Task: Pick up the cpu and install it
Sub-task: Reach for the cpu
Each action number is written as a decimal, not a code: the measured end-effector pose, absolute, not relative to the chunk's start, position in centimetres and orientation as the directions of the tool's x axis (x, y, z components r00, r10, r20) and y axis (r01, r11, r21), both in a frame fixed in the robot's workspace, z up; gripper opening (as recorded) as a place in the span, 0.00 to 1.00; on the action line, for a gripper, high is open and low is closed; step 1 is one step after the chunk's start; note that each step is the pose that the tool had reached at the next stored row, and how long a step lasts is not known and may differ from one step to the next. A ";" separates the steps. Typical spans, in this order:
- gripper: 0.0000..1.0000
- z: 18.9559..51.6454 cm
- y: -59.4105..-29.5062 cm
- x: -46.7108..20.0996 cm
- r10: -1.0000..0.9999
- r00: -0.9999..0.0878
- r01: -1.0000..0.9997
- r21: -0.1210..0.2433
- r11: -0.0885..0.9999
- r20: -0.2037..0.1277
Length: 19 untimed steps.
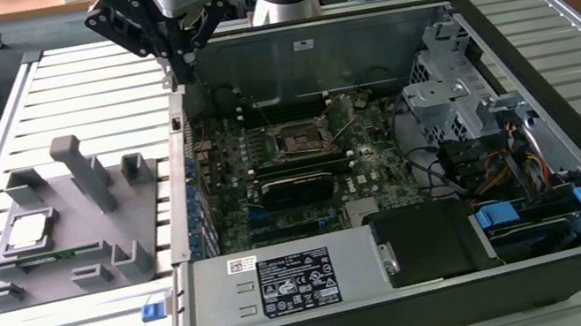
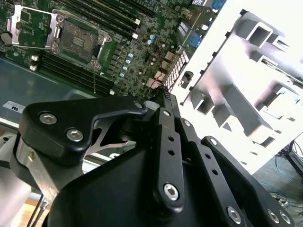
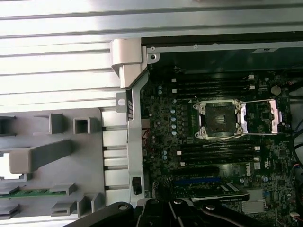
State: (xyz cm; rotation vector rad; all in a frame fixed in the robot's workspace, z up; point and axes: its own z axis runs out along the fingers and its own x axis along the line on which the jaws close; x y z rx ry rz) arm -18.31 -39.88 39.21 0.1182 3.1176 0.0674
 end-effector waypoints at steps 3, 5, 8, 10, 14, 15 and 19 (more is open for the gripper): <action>0.11 39.2 -39.9 -18.4 0.076 -0.997 0.075 0.044 0.996 -0.019; 0.11 39.2 -39.9 -18.4 0.076 -0.997 0.075 0.044 0.996 -0.019; 0.11 39.2 -39.9 -18.5 0.076 -0.997 0.075 0.044 0.996 -0.019; 0.11 39.2 -39.9 -18.6 0.076 -0.997 0.075 0.044 0.996 -0.019; 0.11 39.2 -39.9 -18.9 0.076 -0.997 0.075 0.044 0.996 -0.018; 0.11 39.2 -39.9 -18.9 0.076 -0.997 0.075 0.044 0.996 -0.018; 0.11 39.2 -39.9 -19.1 0.076 -0.997 0.075 0.044 0.996 -0.017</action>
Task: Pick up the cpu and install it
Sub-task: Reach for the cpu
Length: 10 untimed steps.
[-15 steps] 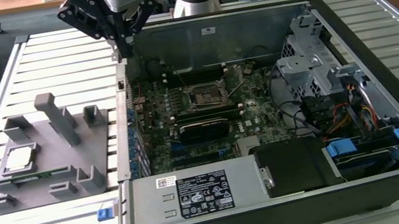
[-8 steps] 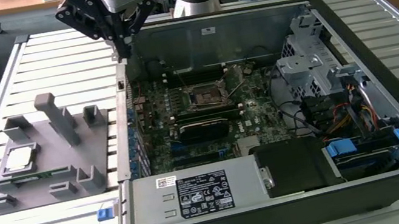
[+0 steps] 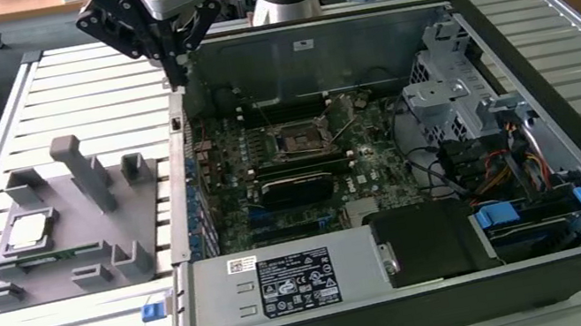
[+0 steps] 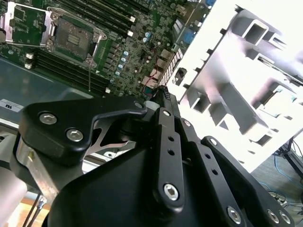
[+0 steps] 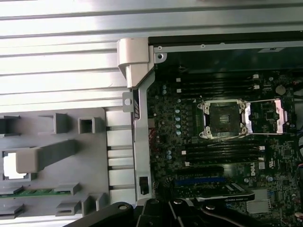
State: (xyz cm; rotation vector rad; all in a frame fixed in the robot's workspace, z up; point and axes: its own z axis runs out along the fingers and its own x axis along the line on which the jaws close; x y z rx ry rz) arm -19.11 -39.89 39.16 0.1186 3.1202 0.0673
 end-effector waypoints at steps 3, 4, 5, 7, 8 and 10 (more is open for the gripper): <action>0.11 39.1 -39.9 -19.6 0.076 -0.997 0.075 0.044 0.996 -0.016; 0.11 39.1 -39.9 -19.7 0.076 -0.997 0.075 0.044 0.996 -0.016; 0.11 39.1 -39.9 -19.9 0.076 -0.997 0.075 0.044 0.996 -0.016; 0.11 39.1 -39.9 -20.2 0.076 -0.997 0.075 0.044 0.996 -0.016; 0.11 39.1 -39.9 -20.4 0.076 -0.997 0.076 0.044 0.996 -0.016; 0.11 39.1 -39.9 -20.8 0.076 -0.997 0.076 0.044 0.996 -0.016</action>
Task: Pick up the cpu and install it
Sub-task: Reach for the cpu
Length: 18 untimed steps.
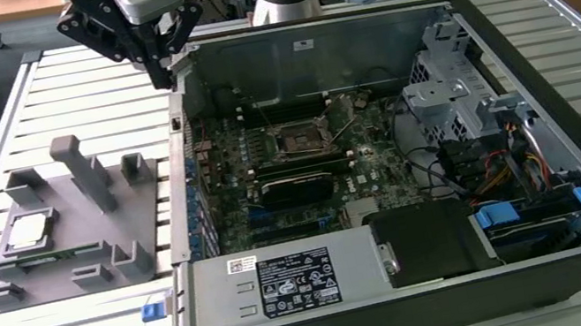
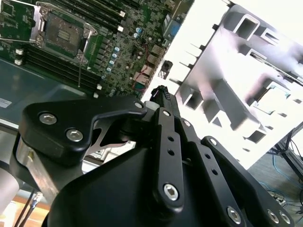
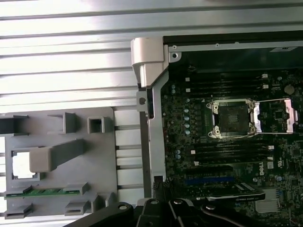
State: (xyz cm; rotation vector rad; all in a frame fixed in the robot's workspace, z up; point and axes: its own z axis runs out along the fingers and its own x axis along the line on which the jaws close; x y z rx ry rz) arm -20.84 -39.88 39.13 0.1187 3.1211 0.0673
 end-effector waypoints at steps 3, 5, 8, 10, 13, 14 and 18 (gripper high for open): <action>0.11 39.1 -39.9 -21.3 0.076 -0.997 0.075 0.044 0.996 -0.016; 0.11 39.1 -39.9 -21.8 0.076 -0.997 0.075 0.044 0.996 -0.016; 0.11 39.1 -39.9 -22.9 0.076 -0.997 0.076 0.044 0.996 -0.016; 0.11 39.1 -39.9 -23.5 0.076 -0.997 0.075 0.044 0.996 -0.016; 0.11 39.0 -39.9 -24.3 0.076 -0.997 0.076 0.044 0.996 -0.016; 0.11 39.0 -39.9 -24.5 0.076 -0.997 0.076 0.044 0.996 -0.016; 0.11 38.9 -39.9 -25.2 0.076 -0.997 0.075 0.044 0.996 -0.016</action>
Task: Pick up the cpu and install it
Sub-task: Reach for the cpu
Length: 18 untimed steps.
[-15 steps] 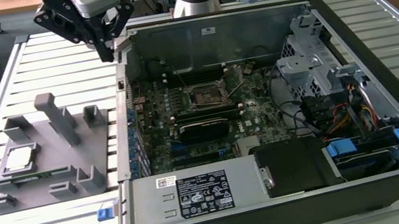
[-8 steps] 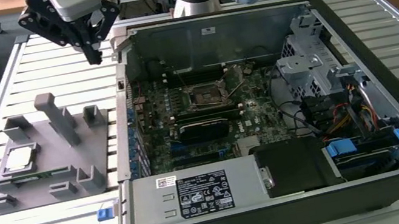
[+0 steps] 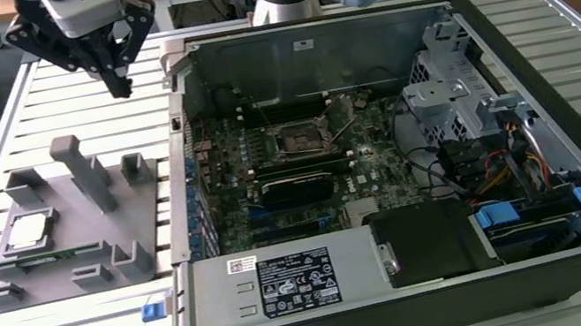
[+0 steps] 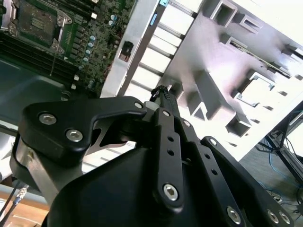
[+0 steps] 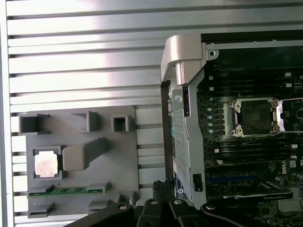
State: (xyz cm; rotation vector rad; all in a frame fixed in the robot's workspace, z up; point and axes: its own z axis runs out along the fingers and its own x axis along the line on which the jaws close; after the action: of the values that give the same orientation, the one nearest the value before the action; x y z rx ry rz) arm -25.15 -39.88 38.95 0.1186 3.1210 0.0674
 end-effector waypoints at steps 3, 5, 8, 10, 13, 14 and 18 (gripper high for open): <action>0.11 38.9 -39.9 -25.8 0.076 -0.997 0.075 0.044 0.996 -0.016; 0.11 38.8 -39.9 -26.2 0.076 -0.997 0.075 0.044 0.996 -0.016; 0.11 38.8 -40.1 -26.9 0.076 -0.997 0.075 0.044 0.996 -0.016; 0.11 38.7 -40.3 -27.4 0.076 -0.997 0.075 0.044 0.996 -0.016; 0.11 38.6 -40.6 -28.0 0.076 -0.997 0.075 0.044 0.996 -0.016; 0.11 38.6 -40.6 -28.2 0.076 -0.997 0.075 0.044 0.996 -0.016; 0.11 38.5 -40.6 -29.2 0.076 -0.997 0.075 0.044 0.996 -0.015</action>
State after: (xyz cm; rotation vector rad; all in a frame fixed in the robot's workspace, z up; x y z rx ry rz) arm -29.24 -40.58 38.46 0.1179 3.1221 0.0672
